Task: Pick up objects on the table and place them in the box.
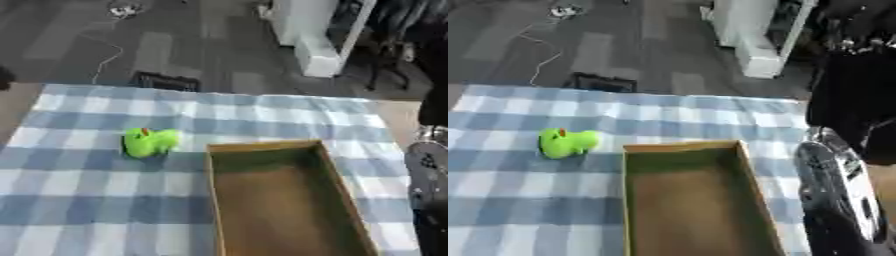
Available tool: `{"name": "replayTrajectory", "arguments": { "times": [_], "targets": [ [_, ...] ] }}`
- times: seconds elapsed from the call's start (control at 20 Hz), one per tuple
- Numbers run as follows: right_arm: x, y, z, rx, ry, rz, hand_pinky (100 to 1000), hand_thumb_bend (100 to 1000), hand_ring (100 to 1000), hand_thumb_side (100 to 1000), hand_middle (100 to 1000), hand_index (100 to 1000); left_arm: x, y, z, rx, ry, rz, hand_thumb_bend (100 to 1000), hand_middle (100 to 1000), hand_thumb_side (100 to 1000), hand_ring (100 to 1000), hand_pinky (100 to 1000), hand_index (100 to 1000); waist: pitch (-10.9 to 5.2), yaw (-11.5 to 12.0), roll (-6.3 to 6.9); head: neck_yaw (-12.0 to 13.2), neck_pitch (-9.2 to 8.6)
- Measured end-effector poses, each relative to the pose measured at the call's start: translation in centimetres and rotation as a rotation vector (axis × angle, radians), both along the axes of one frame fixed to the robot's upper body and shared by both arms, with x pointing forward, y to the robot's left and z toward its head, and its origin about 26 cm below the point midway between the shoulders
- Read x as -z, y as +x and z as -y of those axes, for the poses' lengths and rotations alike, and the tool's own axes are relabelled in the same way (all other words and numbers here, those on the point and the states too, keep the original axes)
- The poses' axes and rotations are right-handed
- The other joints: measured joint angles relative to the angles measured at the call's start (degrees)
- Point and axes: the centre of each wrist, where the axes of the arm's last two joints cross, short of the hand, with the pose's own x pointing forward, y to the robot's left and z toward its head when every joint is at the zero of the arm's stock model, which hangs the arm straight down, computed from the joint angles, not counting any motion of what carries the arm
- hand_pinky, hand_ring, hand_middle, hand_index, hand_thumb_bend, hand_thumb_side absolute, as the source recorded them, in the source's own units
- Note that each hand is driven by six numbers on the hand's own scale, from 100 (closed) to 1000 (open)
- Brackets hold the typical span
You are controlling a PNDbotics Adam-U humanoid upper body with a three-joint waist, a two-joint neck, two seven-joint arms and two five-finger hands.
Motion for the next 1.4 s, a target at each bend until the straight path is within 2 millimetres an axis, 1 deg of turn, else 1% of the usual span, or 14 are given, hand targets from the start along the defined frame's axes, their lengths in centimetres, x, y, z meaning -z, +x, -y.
{"name": "replayTrajectory", "arguments": {
  "times": [0.25,0.35,0.4,0.45,0.5,0.6,0.65,0.7,0.75,0.8,1.0,1.2,1.35,1.4],
  "targets": [
    [0.0,0.0,0.2,0.005,0.005,-0.010,550,100,460,624,476,664,0.0,0.0,0.0,-0.015,0.028,-0.016,100,596,873,441,472,707,0.00,-0.16,-0.01,0.00,2.12],
    [0.0,0.0,0.2,0.008,0.006,-0.018,550,100,461,624,476,664,-0.1,0.0,-0.1,-0.032,0.057,-0.025,100,622,883,465,494,719,0.00,-0.25,-0.01,0.00,2.93],
    [0.1,0.0,0.2,0.011,0.006,-0.024,549,100,461,624,476,664,0.0,-0.1,-0.3,-0.045,0.079,-0.032,100,652,892,495,524,729,0.00,-0.25,-0.01,0.03,3.60],
    [0.2,0.0,0.3,0.015,0.006,-0.030,550,100,461,624,476,664,0.0,-0.2,-0.5,-0.064,0.106,-0.041,100,644,889,487,516,726,0.00,-0.23,-0.01,0.36,4.54],
    [0.2,0.0,0.4,0.018,0.007,-0.033,549,100,461,624,476,664,0.1,-0.2,-0.7,-0.086,0.135,-0.048,100,686,903,523,548,745,-0.01,-0.22,-0.01,0.86,5.47],
    [0.2,0.0,0.4,0.023,0.006,-0.038,549,100,462,624,477,665,0.1,-0.4,-1.3,-0.141,0.206,-0.065,100,716,914,546,564,760,-0.15,-0.18,0.03,2.39,7.94],
    [0.2,0.0,0.4,0.024,0.005,-0.042,549,100,462,624,476,665,0.2,-0.5,-1.6,-0.171,0.246,-0.077,100,706,910,538,558,754,-0.18,-0.15,0.07,3.08,8.98],
    [0.2,0.0,0.4,0.025,0.005,-0.044,548,100,463,626,477,666,0.2,-0.6,-1.8,-0.200,0.283,-0.089,100,739,923,566,576,772,-0.18,-0.14,0.13,3.65,9.74],
    [0.2,0.0,0.4,0.026,0.005,-0.047,548,100,463,625,477,666,0.2,-0.7,-2.0,-0.226,0.316,-0.102,100,748,903,577,583,776,-0.18,-0.15,0.20,4.08,10.25],
    [0.2,0.0,0.4,0.027,0.004,-0.048,548,100,463,627,477,666,0.2,-0.8,-2.3,-0.254,0.354,-0.116,100,755,929,586,588,779,-0.18,-0.19,0.30,4.34,10.58],
    [0.2,0.0,0.4,0.029,0.003,-0.054,548,100,464,627,477,669,-0.1,-1.0,-3.0,-0.350,0.486,-0.150,100,768,934,608,603,780,-0.17,-0.35,0.37,4.56,11.17],
    [0.2,0.0,0.4,0.028,0.001,-0.061,548,100,464,626,478,669,-0.6,-1.2,-3.3,-0.425,0.597,-0.164,100,792,935,639,624,782,-0.17,-0.65,0.72,4.57,11.21],
    [0.2,0.0,0.4,0.028,-0.001,-0.065,549,100,465,625,478,670,-1.1,-1.2,-3.4,-0.479,0.673,-0.166,100,805,932,666,640,782,-0.17,-0.73,0.96,4.74,11.21],
    [0.2,0.0,0.4,0.027,-0.002,-0.066,549,100,465,625,478,670,-1.4,-1.2,-3.4,-0.496,0.696,-0.160,100,805,901,669,642,782,-0.17,-0.84,0.99,4.74,11.21]
  ]
}}
